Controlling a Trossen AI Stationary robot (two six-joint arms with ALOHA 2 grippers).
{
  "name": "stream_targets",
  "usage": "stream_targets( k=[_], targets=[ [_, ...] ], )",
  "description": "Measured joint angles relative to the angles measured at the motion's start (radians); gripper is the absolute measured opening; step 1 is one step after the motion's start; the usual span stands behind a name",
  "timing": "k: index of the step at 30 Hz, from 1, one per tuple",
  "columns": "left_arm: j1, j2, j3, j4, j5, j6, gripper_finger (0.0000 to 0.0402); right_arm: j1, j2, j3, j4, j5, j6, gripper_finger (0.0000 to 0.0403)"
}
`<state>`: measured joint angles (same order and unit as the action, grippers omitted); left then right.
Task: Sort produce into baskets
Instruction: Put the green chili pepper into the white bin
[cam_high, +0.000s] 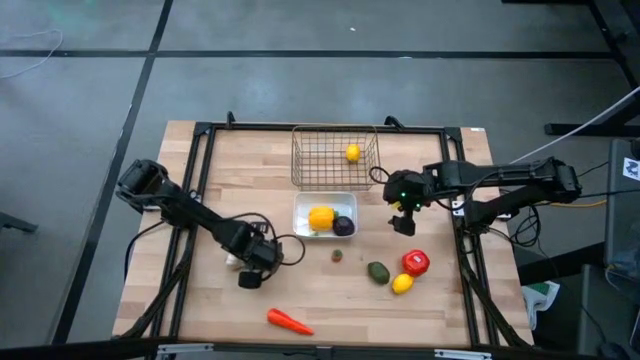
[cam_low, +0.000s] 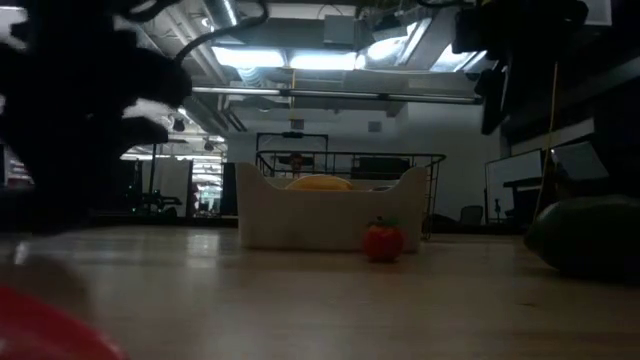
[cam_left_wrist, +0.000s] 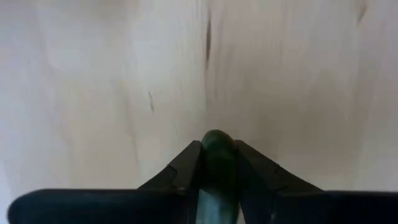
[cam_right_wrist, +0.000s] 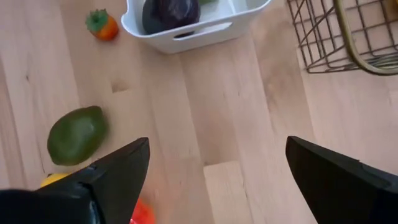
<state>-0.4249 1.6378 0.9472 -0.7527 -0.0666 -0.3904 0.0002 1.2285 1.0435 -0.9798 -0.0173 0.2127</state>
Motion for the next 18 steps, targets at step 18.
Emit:
stream_targets(
  k=[18],
  targets=[
    [0.204, -0.014, 0.329, 0.006, -0.001, 0.158, 0.0076, 0.0, 0.001, 0.0, 0.045, 0.003, -0.002, 0.0372]
  ],
)
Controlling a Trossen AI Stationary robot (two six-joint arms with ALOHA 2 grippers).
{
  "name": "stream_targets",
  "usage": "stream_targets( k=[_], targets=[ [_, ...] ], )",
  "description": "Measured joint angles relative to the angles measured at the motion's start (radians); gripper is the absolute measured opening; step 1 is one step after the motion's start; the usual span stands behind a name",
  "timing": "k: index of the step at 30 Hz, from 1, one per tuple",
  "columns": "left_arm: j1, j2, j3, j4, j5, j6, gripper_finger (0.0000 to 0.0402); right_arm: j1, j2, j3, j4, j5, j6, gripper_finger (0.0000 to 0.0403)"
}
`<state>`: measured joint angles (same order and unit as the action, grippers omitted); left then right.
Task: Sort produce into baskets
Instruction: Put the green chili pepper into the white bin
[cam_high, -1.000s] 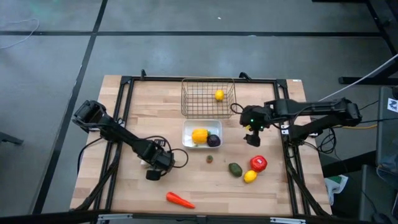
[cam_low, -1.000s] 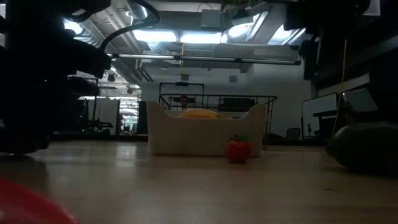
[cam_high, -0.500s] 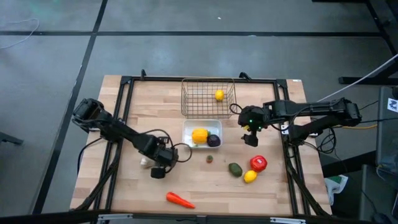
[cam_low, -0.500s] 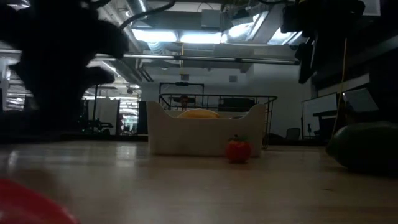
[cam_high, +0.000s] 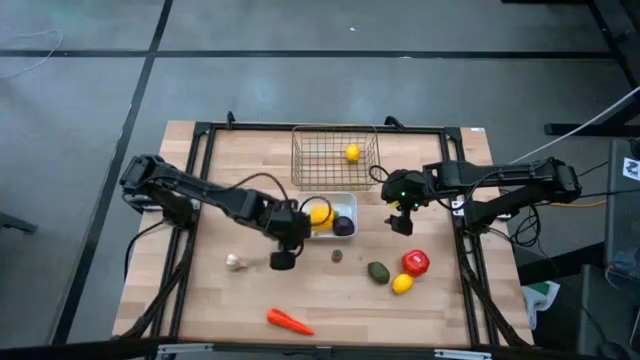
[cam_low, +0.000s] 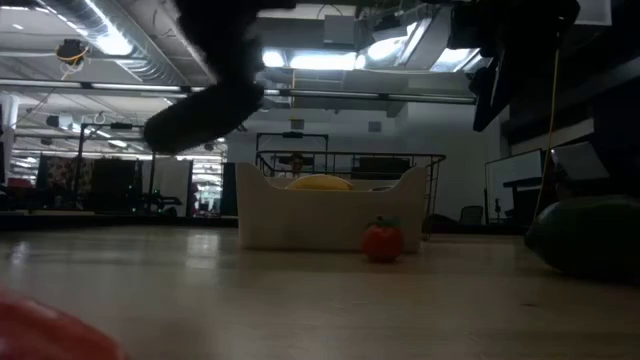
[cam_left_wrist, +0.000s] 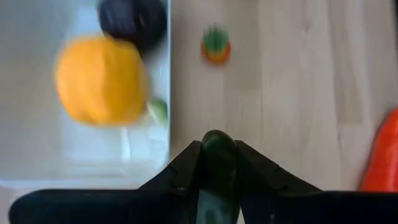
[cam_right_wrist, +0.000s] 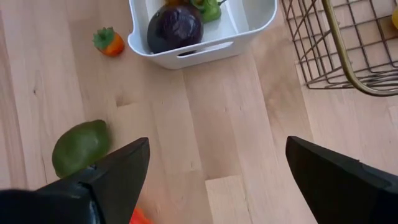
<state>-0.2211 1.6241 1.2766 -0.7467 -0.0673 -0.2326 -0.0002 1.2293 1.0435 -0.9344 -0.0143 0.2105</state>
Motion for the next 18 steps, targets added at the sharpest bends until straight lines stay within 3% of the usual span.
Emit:
stream_targets(
  k=[3, 9, 18],
  targets=[
    [0.028, 0.0, 0.052, 0.034, 0.0, 0.022, 0.008, 0.0, 0.0, 0.0, 0.001, 0.0, 0.0, 0.0372],
    [0.075, 0.0, 0.06, 0.285, 0.0, 0.057, 0.0084, 0.0, 0.0, 0.0, 0.002, 0.0, 0.0, 0.0372],
    [0.139, 0.008, -0.028, 0.434, -0.005, 0.146, 0.0085, 0.0, 0.0, 0.0, 0.002, 0.0, -0.009, 0.0372]
  ],
)
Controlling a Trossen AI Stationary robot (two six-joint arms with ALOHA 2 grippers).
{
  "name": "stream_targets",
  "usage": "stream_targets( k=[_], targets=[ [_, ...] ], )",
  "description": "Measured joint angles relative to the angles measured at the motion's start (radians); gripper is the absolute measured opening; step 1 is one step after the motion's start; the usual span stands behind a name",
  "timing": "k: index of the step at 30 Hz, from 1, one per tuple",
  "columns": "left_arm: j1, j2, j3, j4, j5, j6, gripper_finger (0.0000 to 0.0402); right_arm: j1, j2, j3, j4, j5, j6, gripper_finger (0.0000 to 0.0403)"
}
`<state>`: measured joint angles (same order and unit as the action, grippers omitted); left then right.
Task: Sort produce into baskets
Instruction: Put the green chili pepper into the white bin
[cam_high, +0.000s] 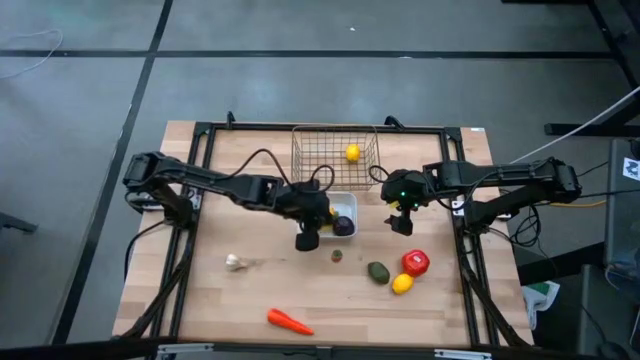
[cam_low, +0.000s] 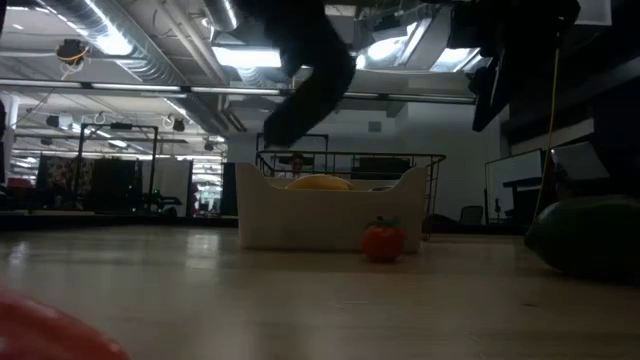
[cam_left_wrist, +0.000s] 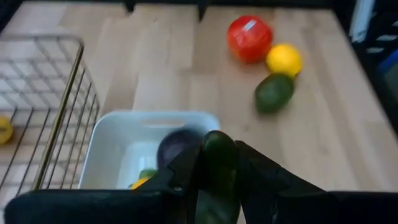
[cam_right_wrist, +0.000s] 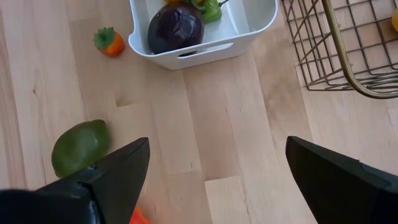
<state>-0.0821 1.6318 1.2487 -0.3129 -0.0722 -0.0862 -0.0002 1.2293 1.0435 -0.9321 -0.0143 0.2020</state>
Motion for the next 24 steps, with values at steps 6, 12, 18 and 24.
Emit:
stream_targets(
  k=[6, 12, 18, 24],
  targets=[
    [0.054, 0.001, -0.102, 0.109, -0.003, 0.034, 0.0085, 0.0, 0.0, 0.0, 0.014, 0.0, -0.001, 0.0372],
    [0.104, 0.002, -0.161, 0.184, -0.003, 0.085, 0.0085, 0.0, 0.0, 0.0, 0.045, 0.0, -0.001, 0.0372],
    [0.129, 0.002, -0.179, 0.188, -0.003, 0.059, 0.0085, 0.0, 0.0, 0.0, 0.047, 0.0, -0.001, 0.0372],
    [0.131, 0.002, -0.179, 0.19, -0.003, 0.062, 0.0089, 0.0, 0.0, 0.0, 0.049, 0.0, -0.001, 0.0372]
  ],
)
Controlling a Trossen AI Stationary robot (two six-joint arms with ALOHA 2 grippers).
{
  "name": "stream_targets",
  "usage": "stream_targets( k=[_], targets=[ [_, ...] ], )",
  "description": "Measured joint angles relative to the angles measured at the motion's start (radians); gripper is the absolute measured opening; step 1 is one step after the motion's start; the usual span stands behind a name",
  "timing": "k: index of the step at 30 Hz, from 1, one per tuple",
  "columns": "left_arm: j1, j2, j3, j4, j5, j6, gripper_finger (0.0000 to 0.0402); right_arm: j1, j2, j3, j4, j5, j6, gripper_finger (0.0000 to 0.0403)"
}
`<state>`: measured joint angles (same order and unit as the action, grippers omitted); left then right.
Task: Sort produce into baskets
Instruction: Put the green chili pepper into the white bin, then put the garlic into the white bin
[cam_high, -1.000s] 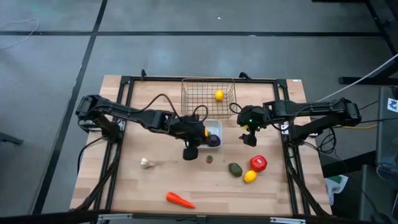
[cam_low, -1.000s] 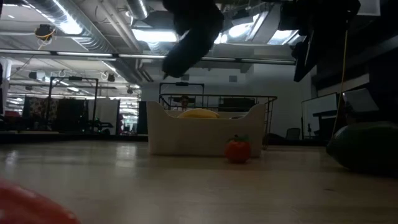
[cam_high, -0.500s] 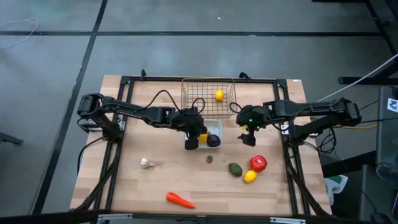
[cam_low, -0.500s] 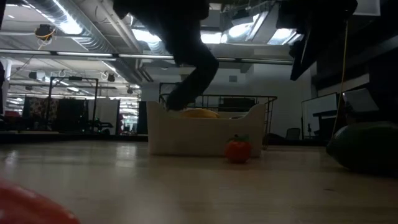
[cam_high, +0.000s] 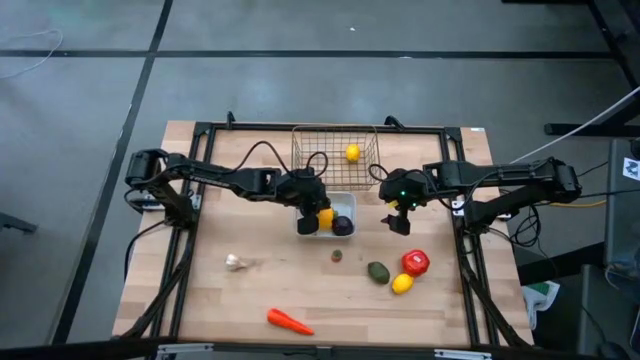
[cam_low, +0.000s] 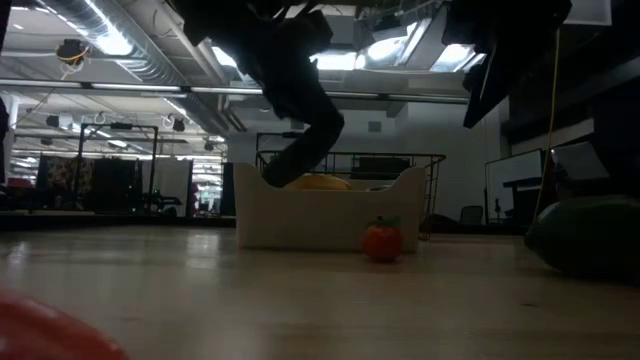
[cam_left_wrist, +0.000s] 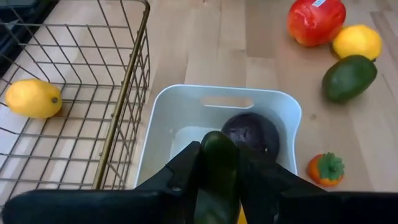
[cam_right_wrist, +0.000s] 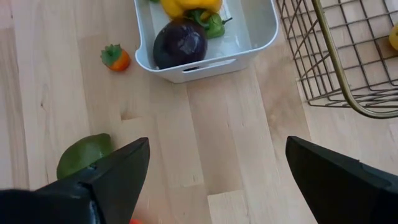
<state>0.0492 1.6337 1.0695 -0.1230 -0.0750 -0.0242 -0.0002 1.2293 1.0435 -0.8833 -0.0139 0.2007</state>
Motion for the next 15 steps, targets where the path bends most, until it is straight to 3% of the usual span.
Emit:
stream_targets(
  k=[15],
  targets=[
    [-0.001, -0.003, 0.011, 0.0, 0.0, -0.003, 0.0179, 0.0, 0.0, 0.0, 0.0, 0.0, 0.0, 0.0372]
  ],
)
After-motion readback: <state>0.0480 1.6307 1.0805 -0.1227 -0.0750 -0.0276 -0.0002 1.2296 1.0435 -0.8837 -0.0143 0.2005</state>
